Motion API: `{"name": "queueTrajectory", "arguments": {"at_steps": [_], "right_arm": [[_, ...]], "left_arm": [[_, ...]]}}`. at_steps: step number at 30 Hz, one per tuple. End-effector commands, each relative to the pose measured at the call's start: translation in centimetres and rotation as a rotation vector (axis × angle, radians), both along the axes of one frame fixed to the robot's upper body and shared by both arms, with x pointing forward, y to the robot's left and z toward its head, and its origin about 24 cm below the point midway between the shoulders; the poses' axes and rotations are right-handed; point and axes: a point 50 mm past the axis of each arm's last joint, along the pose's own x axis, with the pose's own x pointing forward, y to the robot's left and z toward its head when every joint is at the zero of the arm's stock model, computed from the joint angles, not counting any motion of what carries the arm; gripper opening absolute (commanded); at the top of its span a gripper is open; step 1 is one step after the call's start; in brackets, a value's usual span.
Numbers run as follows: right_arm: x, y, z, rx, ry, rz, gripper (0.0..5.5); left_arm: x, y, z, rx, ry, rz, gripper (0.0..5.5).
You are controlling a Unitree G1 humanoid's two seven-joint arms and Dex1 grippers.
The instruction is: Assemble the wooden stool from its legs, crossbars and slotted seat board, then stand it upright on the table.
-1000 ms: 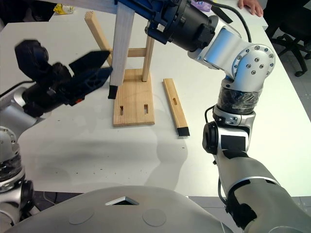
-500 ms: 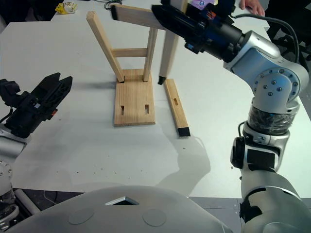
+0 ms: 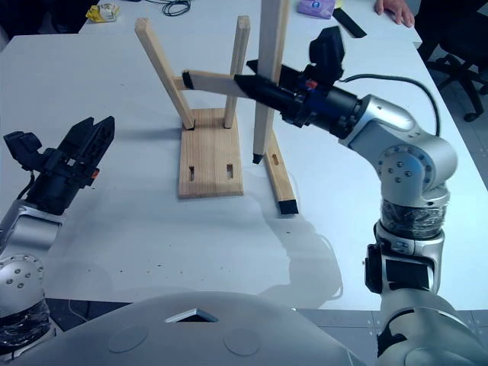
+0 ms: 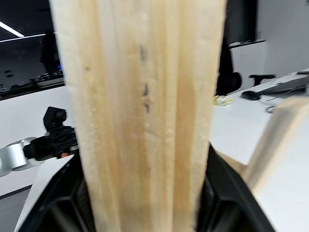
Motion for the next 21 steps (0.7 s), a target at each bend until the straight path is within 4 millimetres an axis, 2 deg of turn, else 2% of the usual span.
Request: {"name": "queueTrajectory", "arguments": {"at_steps": [1,10,21], "right_arm": [[0.7,1.0,-1.2,0.008,-0.022,0.104,2.01],[1.5,2.0,-4.7,-0.003,-0.094,0.248,2.01],[1.8,3.8,-5.2,0.002,-0.283,0.267,2.01]], "left_arm": [[1.3,0.0,-1.1,0.029,0.063,0.042,3.96],[3.5,0.2,-0.7,0.131,-0.005,0.062,3.96],[3.9,-0.4,-1.0,0.153,-0.015,0.017,3.96]]}}
